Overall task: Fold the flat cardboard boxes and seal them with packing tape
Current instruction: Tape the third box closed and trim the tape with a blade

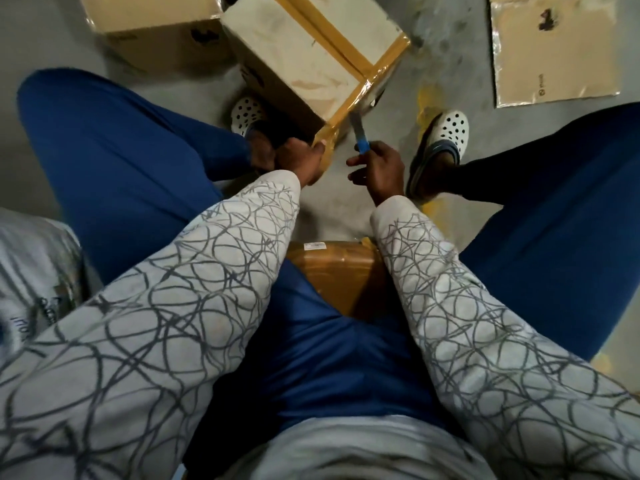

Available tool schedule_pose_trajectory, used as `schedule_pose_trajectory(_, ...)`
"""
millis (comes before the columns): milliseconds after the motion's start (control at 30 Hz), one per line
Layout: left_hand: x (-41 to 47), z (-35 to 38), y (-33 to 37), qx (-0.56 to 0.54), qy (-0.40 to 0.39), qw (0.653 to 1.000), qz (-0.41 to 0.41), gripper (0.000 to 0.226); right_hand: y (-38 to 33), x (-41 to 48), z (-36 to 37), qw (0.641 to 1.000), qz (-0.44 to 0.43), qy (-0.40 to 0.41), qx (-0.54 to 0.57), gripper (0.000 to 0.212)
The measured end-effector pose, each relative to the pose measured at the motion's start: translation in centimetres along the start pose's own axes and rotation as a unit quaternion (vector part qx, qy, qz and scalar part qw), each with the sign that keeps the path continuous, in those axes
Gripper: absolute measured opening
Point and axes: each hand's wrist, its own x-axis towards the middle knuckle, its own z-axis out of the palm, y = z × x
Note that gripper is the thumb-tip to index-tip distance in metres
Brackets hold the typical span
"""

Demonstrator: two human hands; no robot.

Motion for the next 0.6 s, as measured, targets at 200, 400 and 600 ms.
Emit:
schedule_pose_trajectory(200, -0.2, -0.1, -0.4, 0.009, 0.0, 1.0, -0.01, 0.049, -0.7, -0.2, 0.8, 0.993, 0.05, -0.007, 0.103, 0.026)
schedule_pose_trajectory(400, 0.1, 0.4, -0.4, 0.0, 0.0, 1.0, -0.015, 0.048, -0.9, -0.8, 1.2, 0.988, 0.064, 0.017, 0.139, 0.03)
schedule_pose_trajectory(600, 0.8, 0.6, -0.6, -0.025, 0.043, 0.998, -0.033, 0.058, -0.9, -1.0, 1.4, 0.988, 0.099, 0.019, 0.12, 0.02)
